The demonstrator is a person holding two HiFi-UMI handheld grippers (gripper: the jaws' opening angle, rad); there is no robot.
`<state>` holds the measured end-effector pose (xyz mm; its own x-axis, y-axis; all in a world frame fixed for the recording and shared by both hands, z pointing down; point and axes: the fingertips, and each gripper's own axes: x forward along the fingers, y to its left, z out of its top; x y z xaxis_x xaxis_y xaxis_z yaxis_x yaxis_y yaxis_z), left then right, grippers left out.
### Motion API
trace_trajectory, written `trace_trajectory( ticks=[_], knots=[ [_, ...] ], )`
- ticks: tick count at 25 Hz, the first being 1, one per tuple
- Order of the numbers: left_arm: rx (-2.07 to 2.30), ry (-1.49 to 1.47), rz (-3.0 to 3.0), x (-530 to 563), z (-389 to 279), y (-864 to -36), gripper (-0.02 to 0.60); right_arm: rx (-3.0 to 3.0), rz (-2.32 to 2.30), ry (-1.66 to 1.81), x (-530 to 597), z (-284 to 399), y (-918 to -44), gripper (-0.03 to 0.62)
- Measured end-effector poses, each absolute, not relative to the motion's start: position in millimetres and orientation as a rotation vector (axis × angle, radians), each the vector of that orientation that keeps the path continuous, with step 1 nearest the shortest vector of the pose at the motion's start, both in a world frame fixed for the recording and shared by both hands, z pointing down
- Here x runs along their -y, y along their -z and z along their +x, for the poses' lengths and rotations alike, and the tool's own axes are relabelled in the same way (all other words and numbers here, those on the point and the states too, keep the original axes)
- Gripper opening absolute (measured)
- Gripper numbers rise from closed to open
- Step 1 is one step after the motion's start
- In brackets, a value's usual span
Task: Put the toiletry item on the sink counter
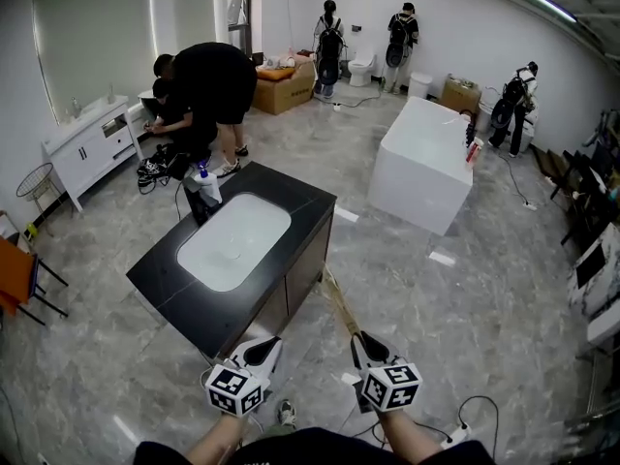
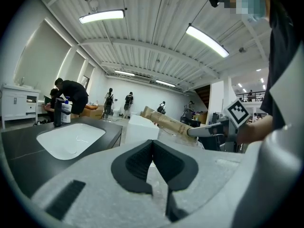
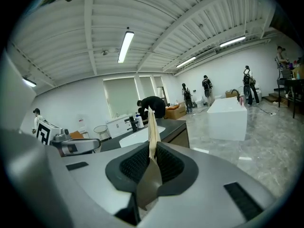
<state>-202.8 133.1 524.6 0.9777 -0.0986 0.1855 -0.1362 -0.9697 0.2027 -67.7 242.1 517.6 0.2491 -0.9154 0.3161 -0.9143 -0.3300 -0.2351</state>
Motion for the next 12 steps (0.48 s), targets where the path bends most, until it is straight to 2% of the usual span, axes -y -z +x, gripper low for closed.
trace_trajectory(
  ticks=[12],
  knots=[
    [0.033,-0.305,2.915,-43,-181,-527,0.011,-1.667,-2.532,0.63,-155,-52,-517,0.043]
  ],
)
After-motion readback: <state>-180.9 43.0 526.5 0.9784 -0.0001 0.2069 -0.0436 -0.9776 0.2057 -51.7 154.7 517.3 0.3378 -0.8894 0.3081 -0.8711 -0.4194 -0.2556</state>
